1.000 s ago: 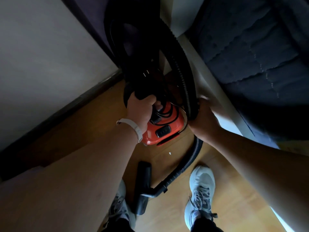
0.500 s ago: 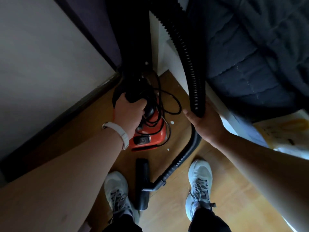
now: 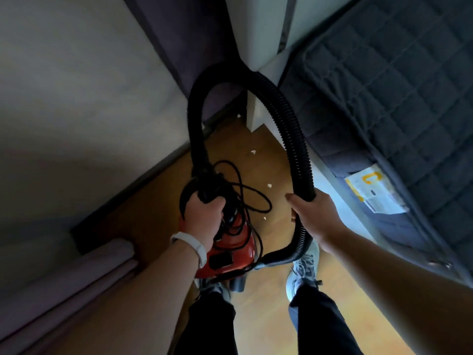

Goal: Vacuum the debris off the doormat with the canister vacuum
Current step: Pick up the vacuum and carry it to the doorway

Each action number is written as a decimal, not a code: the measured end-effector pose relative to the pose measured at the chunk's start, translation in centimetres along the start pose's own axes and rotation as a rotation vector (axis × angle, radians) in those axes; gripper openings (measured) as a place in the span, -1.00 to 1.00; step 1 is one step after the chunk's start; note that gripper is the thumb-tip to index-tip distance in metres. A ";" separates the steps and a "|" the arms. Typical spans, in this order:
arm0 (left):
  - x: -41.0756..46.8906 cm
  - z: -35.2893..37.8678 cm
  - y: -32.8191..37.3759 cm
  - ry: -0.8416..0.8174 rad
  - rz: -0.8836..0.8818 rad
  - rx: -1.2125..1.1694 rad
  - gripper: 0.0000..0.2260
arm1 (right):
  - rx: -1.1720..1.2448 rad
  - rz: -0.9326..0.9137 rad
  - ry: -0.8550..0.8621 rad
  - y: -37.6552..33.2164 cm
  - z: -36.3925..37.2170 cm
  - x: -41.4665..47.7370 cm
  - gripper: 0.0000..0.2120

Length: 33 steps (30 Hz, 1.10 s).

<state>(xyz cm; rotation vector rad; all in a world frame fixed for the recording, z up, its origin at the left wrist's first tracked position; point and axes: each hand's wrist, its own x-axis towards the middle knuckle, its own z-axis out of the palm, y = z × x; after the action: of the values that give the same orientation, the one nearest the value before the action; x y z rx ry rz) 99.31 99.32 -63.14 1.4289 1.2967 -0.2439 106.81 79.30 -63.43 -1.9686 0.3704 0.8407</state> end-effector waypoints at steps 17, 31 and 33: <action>-15.6 -11.8 6.8 -0.186 0.232 0.125 -0.88 | -0.099 -0.055 0.217 -10.7 -5.0 -20.5 -0.78; -31.1 -14.9 20.1 -0.512 0.574 0.316 -0.94 | 0.250 -0.118 0.600 -17.2 -13.1 -39.8 -0.72; -33.5 -14.3 20.7 -0.559 0.618 0.355 -0.95 | 0.301 -0.135 0.654 -16.8 -14.6 -42.5 -0.71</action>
<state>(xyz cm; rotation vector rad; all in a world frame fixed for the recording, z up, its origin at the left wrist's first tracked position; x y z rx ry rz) 96.05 97.23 -21.44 1.8195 0.3373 -0.4287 91.63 72.33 -18.47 -1.9107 0.6865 0.0249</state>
